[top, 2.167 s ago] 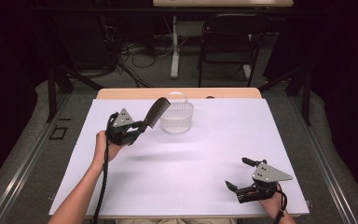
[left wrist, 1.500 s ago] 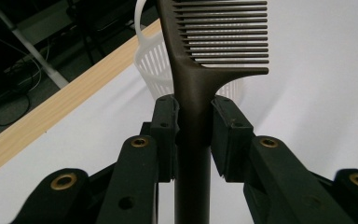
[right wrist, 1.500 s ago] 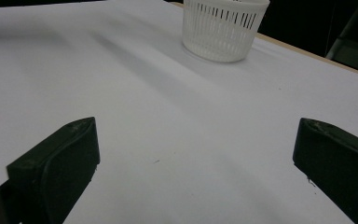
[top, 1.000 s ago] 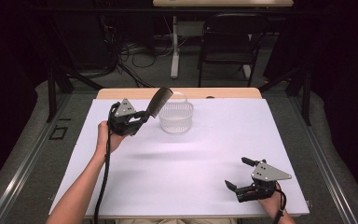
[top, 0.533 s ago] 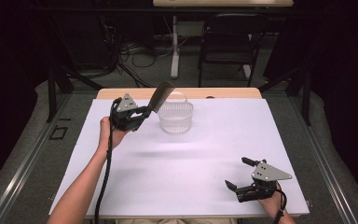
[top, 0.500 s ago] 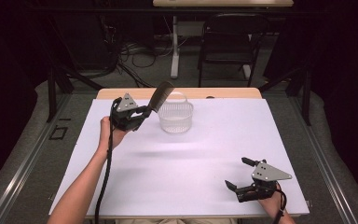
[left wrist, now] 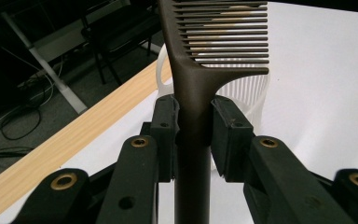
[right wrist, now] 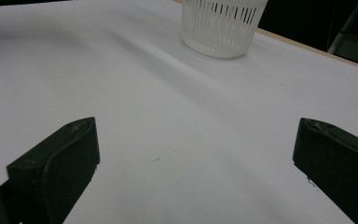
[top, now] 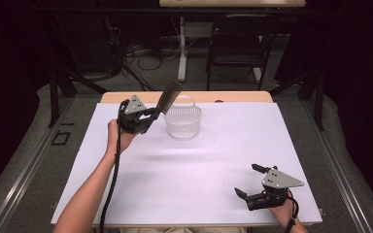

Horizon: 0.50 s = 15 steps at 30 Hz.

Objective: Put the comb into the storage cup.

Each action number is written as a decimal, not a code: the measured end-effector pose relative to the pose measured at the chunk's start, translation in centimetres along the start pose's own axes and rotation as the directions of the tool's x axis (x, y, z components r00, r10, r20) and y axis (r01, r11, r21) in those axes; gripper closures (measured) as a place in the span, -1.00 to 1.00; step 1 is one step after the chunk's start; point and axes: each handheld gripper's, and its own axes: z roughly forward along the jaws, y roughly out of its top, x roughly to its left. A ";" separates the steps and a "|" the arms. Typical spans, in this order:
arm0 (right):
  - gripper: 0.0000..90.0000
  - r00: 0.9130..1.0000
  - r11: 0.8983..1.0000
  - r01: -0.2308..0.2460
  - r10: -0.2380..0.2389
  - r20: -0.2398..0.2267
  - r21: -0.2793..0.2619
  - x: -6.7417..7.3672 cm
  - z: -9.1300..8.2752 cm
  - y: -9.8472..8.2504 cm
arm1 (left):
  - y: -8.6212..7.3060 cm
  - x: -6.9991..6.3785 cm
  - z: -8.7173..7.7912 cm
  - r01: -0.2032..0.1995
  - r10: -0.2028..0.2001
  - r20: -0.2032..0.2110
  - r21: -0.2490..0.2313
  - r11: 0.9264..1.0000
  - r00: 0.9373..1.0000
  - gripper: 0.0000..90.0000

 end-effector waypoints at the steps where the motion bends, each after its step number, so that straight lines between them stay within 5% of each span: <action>1: -1.00 1.000 1.000 0.001 -0.001 0.000 0.000 0.0 0.0 0.0 | 0.0 0.0 0.0 -0.001 0.001 -0.002 -0.004 1.000 1.000 0.61; 15: -1.00 1.000 1.000 -0.003 0.003 0.005 0.000 0.0 0.0 0.0 | 1.4 -0.1 -0.1 0.004 -0.004 -0.011 -0.043 0.999 1.000 0.61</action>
